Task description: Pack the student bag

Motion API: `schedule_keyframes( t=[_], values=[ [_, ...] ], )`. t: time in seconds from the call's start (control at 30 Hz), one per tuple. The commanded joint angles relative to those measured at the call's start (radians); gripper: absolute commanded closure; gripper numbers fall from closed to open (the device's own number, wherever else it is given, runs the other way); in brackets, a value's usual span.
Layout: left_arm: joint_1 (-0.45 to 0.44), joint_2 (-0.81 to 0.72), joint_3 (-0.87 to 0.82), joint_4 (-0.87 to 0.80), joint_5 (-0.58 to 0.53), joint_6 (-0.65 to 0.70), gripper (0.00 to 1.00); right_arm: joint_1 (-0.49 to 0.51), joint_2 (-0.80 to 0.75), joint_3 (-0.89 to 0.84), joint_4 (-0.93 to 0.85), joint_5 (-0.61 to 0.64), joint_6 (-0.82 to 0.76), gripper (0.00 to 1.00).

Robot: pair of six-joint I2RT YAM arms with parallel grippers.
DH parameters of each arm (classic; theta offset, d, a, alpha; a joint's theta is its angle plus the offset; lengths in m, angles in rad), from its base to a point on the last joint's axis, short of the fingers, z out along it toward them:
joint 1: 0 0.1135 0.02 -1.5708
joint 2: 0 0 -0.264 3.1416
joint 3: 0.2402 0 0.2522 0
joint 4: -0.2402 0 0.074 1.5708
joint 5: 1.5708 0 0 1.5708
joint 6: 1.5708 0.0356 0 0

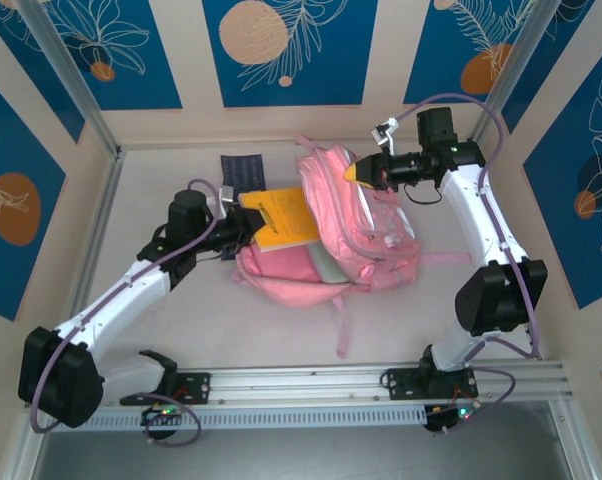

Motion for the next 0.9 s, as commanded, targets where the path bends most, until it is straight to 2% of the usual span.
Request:
schedule_keyframes(
  t=[0.0, 0.23, 0.53, 0.7, 0.83, 0.87],
  values=[
    [-0.033, 0.024, 0.06, 0.115, 0.028, -0.028, 1.0, 0.008, -0.065, 0.027, 0.089, -0.18, 0.027, 1.0],
    [-0.106, 0.154, 0.095, 0.225, -0.001, -0.069, 1.0, 0.009, -0.066, 0.024, 0.099, -0.18, 0.034, 1.0],
    [-0.19, 0.435, 0.226, 0.383, -0.028, -0.118, 1.0, 0.016, -0.063, 0.02, 0.1, -0.157, 0.039, 1.0],
    [-0.251, 0.585, 0.331, 0.408, -0.048, -0.122, 1.0, 0.023, -0.06, 0.016, 0.096, -0.131, 0.035, 1.0],
    [-0.286, 0.679, 0.403, 0.35, -0.079, -0.116, 1.0, 0.026, -0.059, 0.009, 0.098, -0.108, 0.034, 1.0],
    [-0.291, 0.697, 0.415, 0.335, -0.08, -0.116, 0.97, 0.026, -0.06, 0.007, 0.098, -0.104, 0.036, 1.0]
  ],
)
